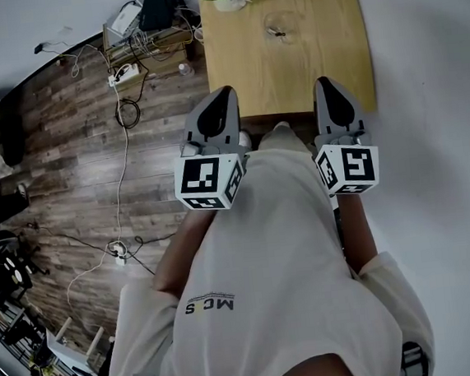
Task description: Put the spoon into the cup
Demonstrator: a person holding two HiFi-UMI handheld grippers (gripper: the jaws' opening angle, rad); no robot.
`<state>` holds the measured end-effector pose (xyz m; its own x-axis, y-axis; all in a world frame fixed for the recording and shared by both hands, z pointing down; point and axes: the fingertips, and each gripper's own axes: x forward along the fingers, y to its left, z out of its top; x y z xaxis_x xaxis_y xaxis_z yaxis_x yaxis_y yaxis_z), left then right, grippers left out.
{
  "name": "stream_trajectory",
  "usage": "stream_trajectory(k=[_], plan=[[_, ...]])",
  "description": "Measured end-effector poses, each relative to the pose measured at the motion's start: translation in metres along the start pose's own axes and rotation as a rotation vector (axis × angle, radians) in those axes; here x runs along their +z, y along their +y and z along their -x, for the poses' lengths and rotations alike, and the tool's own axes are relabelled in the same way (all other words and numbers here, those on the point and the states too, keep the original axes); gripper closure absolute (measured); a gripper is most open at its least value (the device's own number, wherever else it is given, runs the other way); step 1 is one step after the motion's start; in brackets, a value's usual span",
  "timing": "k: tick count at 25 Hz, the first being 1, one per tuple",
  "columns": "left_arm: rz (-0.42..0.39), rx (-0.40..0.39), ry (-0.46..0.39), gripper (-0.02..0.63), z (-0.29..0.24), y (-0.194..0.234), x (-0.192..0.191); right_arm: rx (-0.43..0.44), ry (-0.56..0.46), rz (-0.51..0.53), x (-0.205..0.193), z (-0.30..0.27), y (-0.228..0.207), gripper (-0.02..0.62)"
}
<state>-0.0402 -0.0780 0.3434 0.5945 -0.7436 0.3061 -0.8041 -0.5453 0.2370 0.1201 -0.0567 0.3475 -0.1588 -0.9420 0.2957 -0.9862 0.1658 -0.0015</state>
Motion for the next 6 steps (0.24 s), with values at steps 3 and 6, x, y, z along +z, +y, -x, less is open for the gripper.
stream_trajectory(k=[3, 6], plan=[[0.002, 0.004, -0.002, 0.595, 0.0002, 0.0010, -0.0007, 0.003, 0.002, 0.000, -0.0021, 0.0011, 0.0013, 0.558], [0.004, 0.005, -0.004, 0.595, -0.0007, -0.0008, -0.0010, 0.005, 0.006, -0.001, -0.0043, 0.0023, 0.0016, 0.558]])
